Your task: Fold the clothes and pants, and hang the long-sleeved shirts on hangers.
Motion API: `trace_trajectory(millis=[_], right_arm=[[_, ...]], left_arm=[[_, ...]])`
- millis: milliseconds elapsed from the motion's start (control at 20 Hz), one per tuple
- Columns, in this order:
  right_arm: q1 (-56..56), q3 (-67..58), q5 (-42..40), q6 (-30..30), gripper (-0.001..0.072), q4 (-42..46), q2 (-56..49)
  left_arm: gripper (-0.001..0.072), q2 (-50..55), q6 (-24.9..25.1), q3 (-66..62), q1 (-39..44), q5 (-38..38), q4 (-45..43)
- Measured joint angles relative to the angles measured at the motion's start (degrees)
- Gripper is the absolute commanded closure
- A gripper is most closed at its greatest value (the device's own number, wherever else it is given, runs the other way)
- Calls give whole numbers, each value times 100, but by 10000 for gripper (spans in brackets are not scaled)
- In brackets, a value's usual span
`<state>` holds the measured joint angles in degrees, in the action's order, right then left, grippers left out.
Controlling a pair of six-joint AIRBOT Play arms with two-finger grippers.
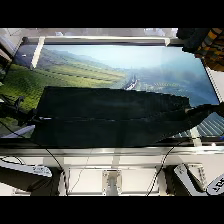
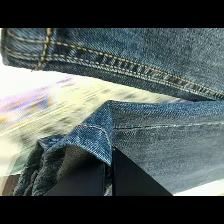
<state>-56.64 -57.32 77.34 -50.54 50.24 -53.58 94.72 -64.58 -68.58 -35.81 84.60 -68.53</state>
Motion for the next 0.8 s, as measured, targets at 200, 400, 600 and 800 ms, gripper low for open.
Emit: trace_trajectory(millis=[200,400,600,800], right_arm=[[-13,-203,42,2,681,31,37],[-13,-643,109,-63,681,87,186],[-13,-894,151,-369,681,271,258],[-13,-966,216,-813,681,688,284]], left_arm=[[689,-522,651,-72,-286,48,400],[688,-1325,1779,-107,-1235,63,2109],[688,-1895,2330,-118,-2253,55,3515],[688,-2175,2516,-116,-2863,120,4074]])
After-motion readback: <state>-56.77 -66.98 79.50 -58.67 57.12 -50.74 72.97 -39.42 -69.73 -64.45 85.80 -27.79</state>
